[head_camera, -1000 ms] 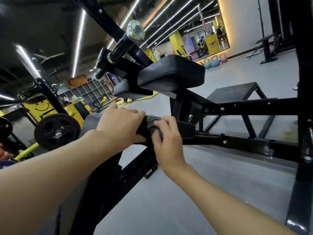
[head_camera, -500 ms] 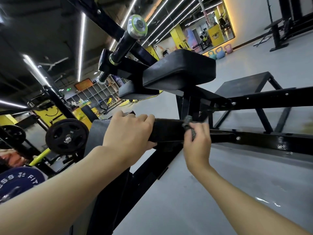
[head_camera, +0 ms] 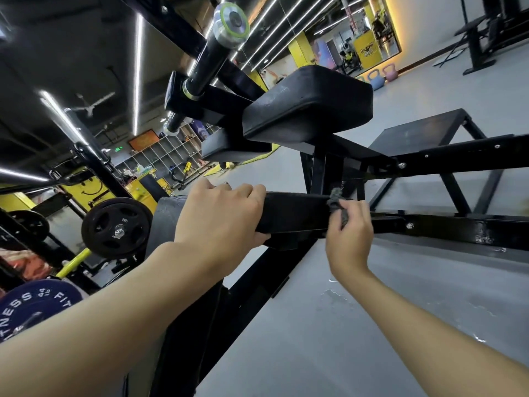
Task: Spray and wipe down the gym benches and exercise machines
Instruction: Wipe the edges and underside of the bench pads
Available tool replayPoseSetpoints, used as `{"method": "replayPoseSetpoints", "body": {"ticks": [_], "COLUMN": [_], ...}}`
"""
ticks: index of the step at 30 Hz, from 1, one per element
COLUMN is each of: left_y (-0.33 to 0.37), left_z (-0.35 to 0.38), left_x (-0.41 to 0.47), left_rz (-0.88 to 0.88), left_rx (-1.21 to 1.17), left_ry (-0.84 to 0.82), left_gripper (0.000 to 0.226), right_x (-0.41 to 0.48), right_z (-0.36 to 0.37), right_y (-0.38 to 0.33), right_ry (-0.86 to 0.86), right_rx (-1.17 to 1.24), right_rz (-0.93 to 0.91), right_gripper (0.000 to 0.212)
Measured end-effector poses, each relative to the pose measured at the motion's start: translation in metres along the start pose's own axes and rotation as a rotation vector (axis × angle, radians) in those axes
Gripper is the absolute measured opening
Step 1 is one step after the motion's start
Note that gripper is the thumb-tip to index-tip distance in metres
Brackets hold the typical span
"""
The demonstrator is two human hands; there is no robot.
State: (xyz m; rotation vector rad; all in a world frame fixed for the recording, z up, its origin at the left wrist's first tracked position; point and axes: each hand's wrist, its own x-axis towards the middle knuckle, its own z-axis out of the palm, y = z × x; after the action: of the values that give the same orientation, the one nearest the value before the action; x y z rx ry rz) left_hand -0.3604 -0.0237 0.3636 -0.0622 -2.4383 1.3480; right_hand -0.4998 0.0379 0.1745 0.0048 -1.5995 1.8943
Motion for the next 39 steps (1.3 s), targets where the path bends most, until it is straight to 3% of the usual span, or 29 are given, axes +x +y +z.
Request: {"method": "replayPoseSetpoints", "body": {"ticks": [5, 8, 10, 14, 17, 21, 22, 26, 28, 29, 31, 33, 35, 39], "left_y": [0.0, 0.001, 0.001, 0.002, 0.002, 0.001, 0.0, -0.01, -0.015, -0.016, -0.015, -0.02, -0.029, -0.034], "left_z": [0.0, 0.0, -0.002, -0.005, -0.003, -0.005, -0.005, -0.015, -0.017, -0.022, -0.022, -0.01, 0.006, 0.025], "left_x": [0.0, 0.0, 0.0, 0.001, 0.001, 0.004, 0.005, 0.007, -0.004, -0.016, -0.043, -0.07, -0.092, -0.118], "left_rz": [0.009, 0.018, 0.014, 0.006, 0.006, -0.004, -0.012, -0.024, -0.024, -0.075, -0.277, -0.549, -0.799, -0.757], "left_rx": [-0.001, 0.0, -0.003, -0.023, -0.042, -0.061, -0.088, -0.234, -0.445, -0.6, -0.915, -1.123, -1.24, -1.304], "left_ry": [0.002, 0.008, 0.003, -0.012, -0.025, -0.047, -0.065, -0.14, -0.127, -0.077, 0.087, 0.224, 0.174, 0.022], "left_gripper": [0.053, 0.053, 0.052, 0.051, 0.05, 0.051, 0.051, 0.038, 0.035, 0.046, 0.064, 0.05, 0.033, 0.056], "right_x": [0.037, 0.034, 0.013, -0.04, -0.03, -0.003, -0.009, -0.057, -0.059, -0.055, -0.049, -0.053, -0.062, -0.075], "right_z": [0.0, -0.006, -0.005, -0.008, -0.012, -0.007, -0.004, -0.019, -0.035, -0.041, -0.048, -0.047, -0.039, -0.019], "right_y": [0.022, 0.008, -0.016, -0.063, -0.056, -0.062, -0.075, -0.116, -0.116, -0.118, -0.126, -0.139, -0.153, -0.163], "right_ry": [0.039, 0.013, 0.005, -0.091, -0.119, -0.044, -0.043, -0.185, -0.362, -0.422, -0.405, -0.359, -0.414, -0.376], "right_rx": [-0.115, -0.103, -0.068, 0.069, 0.054, -0.025, -0.034, 0.098, 0.121, 0.126, 0.146, 0.165, 0.185, 0.159], "right_rz": [0.442, 0.526, 0.405, -0.067, -0.168, 0.364, 0.374, -0.019, -0.186, -0.241, -0.266, -0.277, -0.363, -0.478], "right_gripper": [0.025, 0.026, 0.023, 0.017, 0.018, 0.021, 0.02, 0.016, 0.016, 0.017, 0.021, 0.025, 0.029, 0.025]}}
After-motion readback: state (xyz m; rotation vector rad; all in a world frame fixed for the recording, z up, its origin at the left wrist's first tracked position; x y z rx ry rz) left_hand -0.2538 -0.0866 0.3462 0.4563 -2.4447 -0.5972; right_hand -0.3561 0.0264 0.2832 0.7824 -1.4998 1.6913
